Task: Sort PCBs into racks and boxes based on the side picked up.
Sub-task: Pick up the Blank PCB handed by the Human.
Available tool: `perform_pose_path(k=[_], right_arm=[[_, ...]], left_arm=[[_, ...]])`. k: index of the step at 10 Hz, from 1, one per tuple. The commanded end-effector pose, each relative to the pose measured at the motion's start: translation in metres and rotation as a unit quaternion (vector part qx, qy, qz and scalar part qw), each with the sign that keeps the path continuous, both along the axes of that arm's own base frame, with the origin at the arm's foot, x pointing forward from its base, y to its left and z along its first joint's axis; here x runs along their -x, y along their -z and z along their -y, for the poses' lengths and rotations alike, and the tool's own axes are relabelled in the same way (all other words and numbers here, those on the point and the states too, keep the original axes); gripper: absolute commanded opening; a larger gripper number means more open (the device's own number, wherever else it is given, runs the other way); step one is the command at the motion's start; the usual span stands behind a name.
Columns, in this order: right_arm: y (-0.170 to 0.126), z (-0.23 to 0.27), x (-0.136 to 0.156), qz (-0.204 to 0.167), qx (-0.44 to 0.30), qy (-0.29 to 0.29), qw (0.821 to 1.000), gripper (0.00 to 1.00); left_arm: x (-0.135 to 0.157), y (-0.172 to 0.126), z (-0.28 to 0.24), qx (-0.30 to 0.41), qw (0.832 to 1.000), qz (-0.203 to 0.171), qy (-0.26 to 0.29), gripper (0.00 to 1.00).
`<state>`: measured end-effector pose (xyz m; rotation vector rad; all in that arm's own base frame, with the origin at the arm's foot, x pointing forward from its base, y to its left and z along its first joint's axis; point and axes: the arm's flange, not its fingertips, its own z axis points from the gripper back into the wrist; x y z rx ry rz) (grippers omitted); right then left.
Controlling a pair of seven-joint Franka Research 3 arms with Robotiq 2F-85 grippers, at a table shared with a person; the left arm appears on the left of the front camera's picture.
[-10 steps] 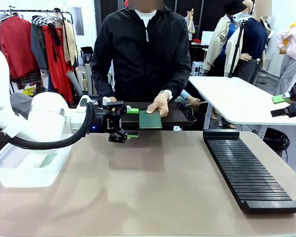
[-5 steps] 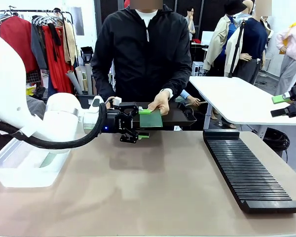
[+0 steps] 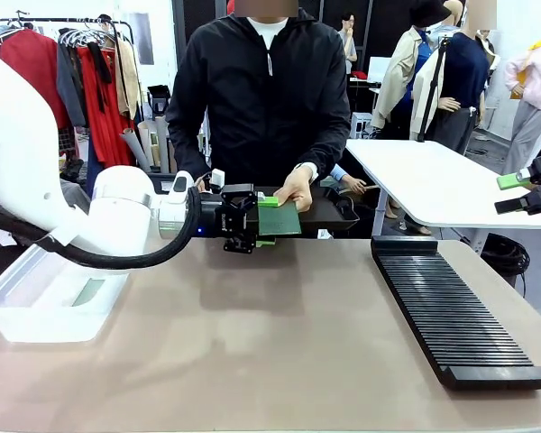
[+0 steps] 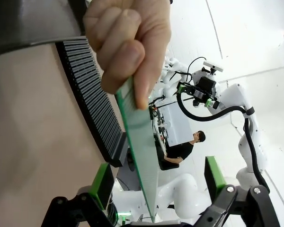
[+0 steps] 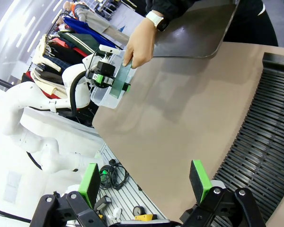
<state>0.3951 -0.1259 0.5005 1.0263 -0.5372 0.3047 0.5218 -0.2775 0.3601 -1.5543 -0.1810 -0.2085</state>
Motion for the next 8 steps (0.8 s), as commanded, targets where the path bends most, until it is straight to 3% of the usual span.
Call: perform_pose_path(k=[1,2,7,8], right_arm=[[-0.002,-0.0008,0.0007,-0.001,0.0,0.0,1.0,1.0],[-0.002,-0.0008,0.0007,-0.001,0.0,0.0,1.0,1.0],[-0.002,-0.0008,0.0007,-0.001,0.0,0.0,1.0,1.0],[-0.002,-0.0008,0.0007,-0.001,0.0,0.0,1.0,1.0]], left_arm=[[-0.005,0.0006,0.0082,0.016,1.0,0.012,-0.014,1.0],[-0.0032,-0.0012,0.0122,0.017,1.0,0.017,-0.01,0.96],[-0.0024,0.0003,0.0122,0.027,0.999,0.01,-0.019,0.1],[-0.0025,0.0006,0.0114,0.028,0.999,0.008,-0.02,0.0]])
